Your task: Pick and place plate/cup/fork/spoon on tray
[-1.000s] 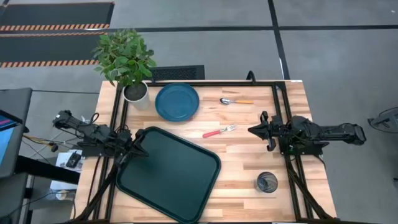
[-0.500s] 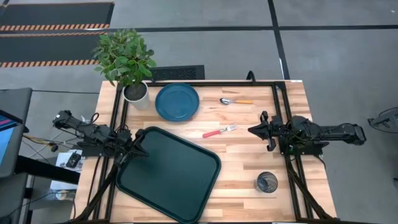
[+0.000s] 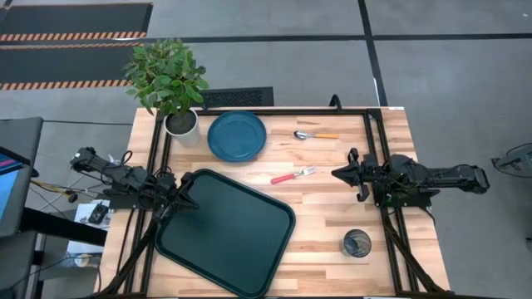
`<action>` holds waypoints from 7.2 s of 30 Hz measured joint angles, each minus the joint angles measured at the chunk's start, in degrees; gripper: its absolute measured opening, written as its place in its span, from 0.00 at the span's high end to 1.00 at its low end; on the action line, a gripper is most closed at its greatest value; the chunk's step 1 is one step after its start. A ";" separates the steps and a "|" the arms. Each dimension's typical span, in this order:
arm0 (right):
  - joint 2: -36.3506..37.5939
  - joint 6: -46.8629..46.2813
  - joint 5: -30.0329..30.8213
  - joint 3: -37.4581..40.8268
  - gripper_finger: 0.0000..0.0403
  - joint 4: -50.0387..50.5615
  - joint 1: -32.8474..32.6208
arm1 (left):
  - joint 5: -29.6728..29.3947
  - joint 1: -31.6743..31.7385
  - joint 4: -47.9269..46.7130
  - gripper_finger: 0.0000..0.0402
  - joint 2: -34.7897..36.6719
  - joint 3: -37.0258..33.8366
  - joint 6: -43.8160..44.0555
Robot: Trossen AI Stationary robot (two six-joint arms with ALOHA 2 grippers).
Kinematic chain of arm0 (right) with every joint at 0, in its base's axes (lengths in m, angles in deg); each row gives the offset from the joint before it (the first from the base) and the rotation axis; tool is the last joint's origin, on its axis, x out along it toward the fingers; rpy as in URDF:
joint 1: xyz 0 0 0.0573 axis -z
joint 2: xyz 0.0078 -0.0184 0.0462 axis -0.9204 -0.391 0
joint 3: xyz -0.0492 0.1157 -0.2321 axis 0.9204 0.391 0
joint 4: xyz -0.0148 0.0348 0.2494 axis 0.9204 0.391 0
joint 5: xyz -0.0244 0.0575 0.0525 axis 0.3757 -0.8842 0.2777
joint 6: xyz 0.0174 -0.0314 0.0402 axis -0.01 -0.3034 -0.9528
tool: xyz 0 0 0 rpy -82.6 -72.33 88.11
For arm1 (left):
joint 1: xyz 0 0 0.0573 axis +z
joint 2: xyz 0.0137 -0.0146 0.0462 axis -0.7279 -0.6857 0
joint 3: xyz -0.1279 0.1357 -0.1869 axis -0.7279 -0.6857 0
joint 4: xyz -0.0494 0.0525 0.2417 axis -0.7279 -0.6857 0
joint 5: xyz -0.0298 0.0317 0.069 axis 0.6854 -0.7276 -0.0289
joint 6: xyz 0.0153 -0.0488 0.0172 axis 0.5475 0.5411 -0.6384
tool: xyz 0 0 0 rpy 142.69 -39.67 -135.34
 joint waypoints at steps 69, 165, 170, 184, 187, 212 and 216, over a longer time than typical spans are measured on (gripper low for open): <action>-54.98 2.88 25.78 -59.11 0.43 37.88 2.42 | -28.33 0.03 9.55 0.59 0.01 1.18 7.72; -126.03 37.29 17.17 -108.86 0.98 56.26 9.83 | -30.21 0.03 -23.34 0.56 -11.78 24.17 13.55; -124.67 37.15 17.16 -114.75 0.98 61.85 6.94 | -30.21 0.03 -23.34 0.56 -11.75 24.17 13.55; -124.50 32.31 12.67 -122.11 0.99 72.18 -9.75 | -30.19 0.03 -23.37 0.56 -11.76 24.13 13.55; -124.50 30.24 13.20 -121.43 0.99 72.17 -13.74 | -30.20 0.03 -23.37 0.56 -11.75 24.13 13.57; -125.35 12.06 11.72 -121.31 0.98 66.79 -33.03 | -33.69 0.01 -26.93 0.56 -11.78 24.13 18.05; -125.35 11.98 9.79 -121.24 0.98 65.06 -34.05 | -36.25 0.01 -26.91 0.56 -11.77 24.13 17.93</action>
